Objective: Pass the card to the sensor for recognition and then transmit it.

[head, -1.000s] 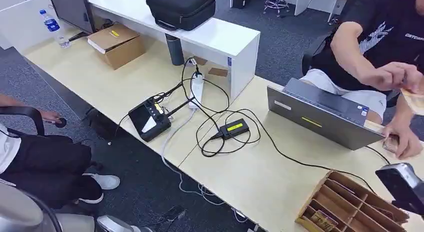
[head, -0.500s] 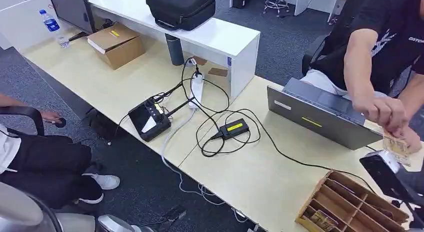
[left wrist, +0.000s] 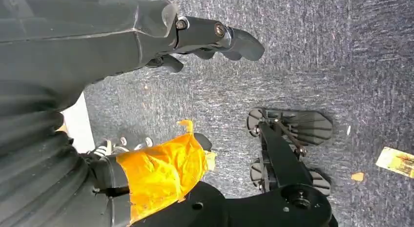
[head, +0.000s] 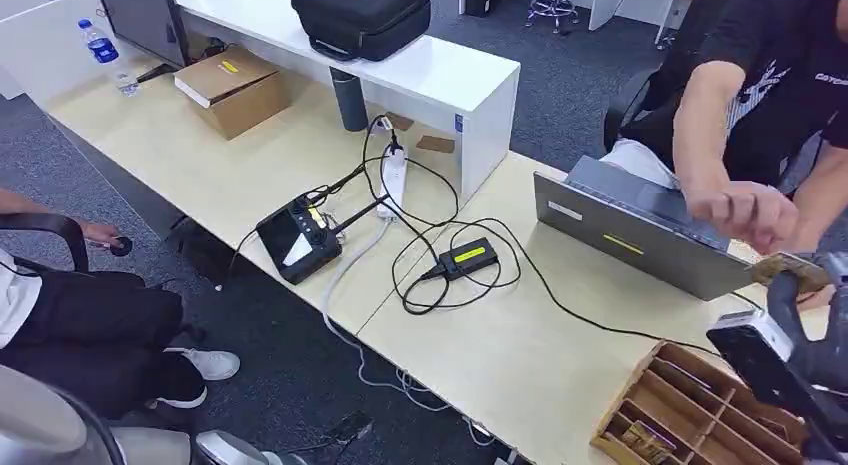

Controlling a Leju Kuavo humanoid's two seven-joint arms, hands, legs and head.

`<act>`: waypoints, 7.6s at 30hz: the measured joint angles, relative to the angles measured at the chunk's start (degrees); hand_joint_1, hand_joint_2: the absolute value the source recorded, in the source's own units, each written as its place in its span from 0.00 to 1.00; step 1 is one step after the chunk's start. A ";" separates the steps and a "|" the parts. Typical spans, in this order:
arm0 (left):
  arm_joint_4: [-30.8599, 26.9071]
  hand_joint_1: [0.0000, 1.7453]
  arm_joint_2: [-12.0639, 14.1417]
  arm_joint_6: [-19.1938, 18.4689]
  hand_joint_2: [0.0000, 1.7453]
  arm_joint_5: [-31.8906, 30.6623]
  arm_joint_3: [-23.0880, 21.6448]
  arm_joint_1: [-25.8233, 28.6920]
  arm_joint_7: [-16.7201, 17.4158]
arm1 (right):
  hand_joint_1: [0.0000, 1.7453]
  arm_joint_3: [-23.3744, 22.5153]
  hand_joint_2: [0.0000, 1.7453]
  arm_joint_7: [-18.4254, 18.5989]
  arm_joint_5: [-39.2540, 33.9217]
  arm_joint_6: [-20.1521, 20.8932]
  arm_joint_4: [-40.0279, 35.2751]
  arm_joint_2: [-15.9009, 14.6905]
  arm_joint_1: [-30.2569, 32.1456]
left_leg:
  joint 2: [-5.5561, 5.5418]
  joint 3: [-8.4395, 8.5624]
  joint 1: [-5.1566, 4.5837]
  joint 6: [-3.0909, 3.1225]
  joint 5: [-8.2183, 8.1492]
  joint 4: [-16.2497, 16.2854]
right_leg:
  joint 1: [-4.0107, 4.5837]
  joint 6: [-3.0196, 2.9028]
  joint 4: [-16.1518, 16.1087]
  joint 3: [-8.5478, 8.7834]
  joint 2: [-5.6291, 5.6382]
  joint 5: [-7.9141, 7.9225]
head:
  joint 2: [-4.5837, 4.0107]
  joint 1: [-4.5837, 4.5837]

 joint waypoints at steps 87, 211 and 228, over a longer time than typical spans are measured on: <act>0.42 0.00 -2.25 1.01 1.00 0.31 6.32 4.70 -2.19 | 1.00 -28.06 1.00 6.57 3.33 -4.09 -11.66 -9.75 42.07 | -0.04 -0.12 -0.01 0.10 -0.14 0.00 | -0.01 0.07 -0.07 -0.06 -0.10 -0.07 | 0.00 -0.02; 0.52 0.00 -1.44 -0.26 1.00 0.31 0.72 3.12 -3.48 | 0.00 5.20 1.00 0.17 -9.27 8.20 -13.87 -4.85 18.64 | -0.03 -0.19 0.00 -0.02 -0.06 0.00 | 0.00 0.04 -0.02 -0.18 -0.03 -0.05 | 0.00 -0.02; 0.52 0.00 -1.55 -0.24 1.00 0.31 0.85 3.01 -3.41 | 0.00 6.80 1.00 6.63 14.56 -3.26 -12.01 -5.10 20.46 | -0.02 -0.19 0.01 -0.02 -0.05 0.00 | 0.00 0.04 0.00 -0.17 -0.03 -0.04 | 0.00 -0.02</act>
